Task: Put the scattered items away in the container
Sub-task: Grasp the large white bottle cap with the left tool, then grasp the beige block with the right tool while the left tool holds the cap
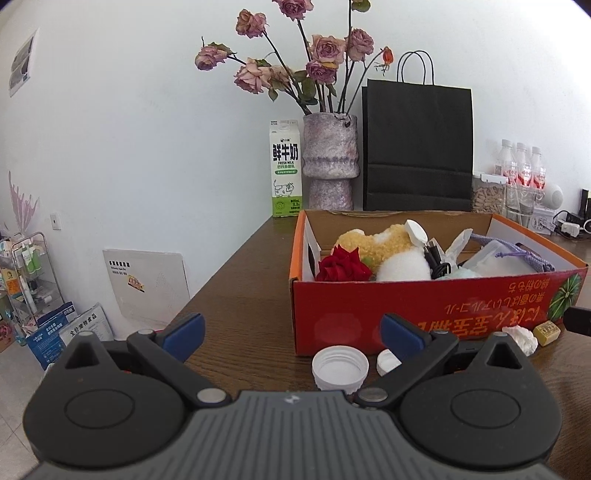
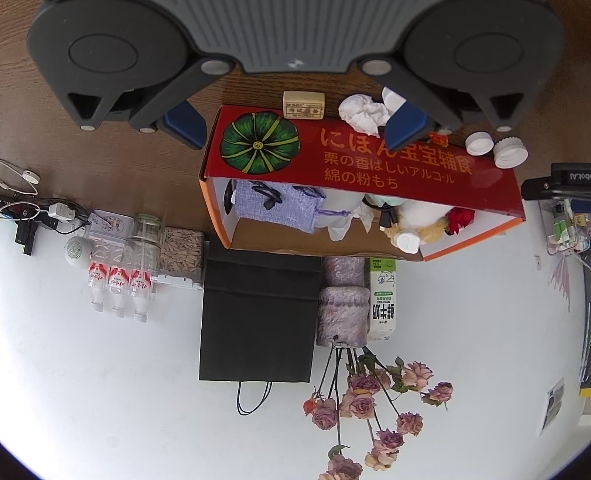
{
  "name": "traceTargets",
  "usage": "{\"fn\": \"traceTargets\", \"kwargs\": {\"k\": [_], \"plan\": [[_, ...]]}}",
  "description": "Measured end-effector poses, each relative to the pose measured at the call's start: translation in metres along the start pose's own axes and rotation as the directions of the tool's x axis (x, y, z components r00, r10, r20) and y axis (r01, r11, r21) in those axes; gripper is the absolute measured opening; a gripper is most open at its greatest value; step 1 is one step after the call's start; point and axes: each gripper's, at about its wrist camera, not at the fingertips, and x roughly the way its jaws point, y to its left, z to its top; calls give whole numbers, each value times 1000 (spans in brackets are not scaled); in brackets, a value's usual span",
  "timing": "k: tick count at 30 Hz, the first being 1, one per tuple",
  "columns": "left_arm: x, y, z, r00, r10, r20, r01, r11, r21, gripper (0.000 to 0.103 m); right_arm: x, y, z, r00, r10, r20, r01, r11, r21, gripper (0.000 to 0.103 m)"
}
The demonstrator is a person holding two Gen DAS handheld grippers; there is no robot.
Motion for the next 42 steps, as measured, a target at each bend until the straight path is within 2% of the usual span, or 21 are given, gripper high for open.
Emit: {"fn": "traceTargets", "kwargs": {"k": [6, 7, 9, 13, 19, 22, 23, 24, 26, 32, 36, 42], "plan": [[9, -7, -5, 997, 7, -73, -3, 999, 54, 103, 3, 0, 0, 1000, -4, -21, 4, 1000, 0, 103], [11, -7, -6, 996, 3, -87, 2, 998, 57, 101, 3, 0, 0, 1000, -5, -24, 5, 1000, -1, 103], [16, -8, -6, 993, -1, -116, 9, 998, 66, 90, 4, 0, 0, 1000, -6, -30, 6, 1000, -1, 103], [24, -7, -7, 987, -14, -159, 22, 998, 51, 79, 6, 0, 0, 999, -11, -42, 11, 1000, 1, 103], [29, -6, -6, 981, -69, -179, 74, 997, 19, 78, 9, -1, 0, 998, -16, -57, 16, 1000, 2, 103], [34, -8, -6, 976, -78, -205, 84, 996, 23, 64, 11, 0, 0, 998, -18, -66, 18, 1000, 1, 103], [38, -9, -6, 972, -79, -221, 87, 996, 23, 53, 11, 0, 0, 997, -19, -69, 20, 1000, 1, 103], [41, -9, -6, 968, -82, -239, 89, 996, 18, 46, 12, 0, 0, 997, -20, -71, 20, 1000, 0, 103], [43, -8, -6, 966, -97, -241, 100, 995, -1, 41, 12, 0, 0, 997, -20, -77, 20, 1000, 0, 103], [44, -3, -7, 965, -118, -236, 112, 993, -37, 41, 19, 0, -1, 993, -33, -112, 33, 999, 0, 103], [44, 3, -7, 964, -130, -230, 115, 990, -79, 41, 28, -5, -1, 985, -72, -159, 78, 996, 32, 103], [44, 9, -6, 964, -139, -225, 116, 987, -112, 41, 47, -4, 1, 971, -97, -219, 103, 995, 16, 96]]}}
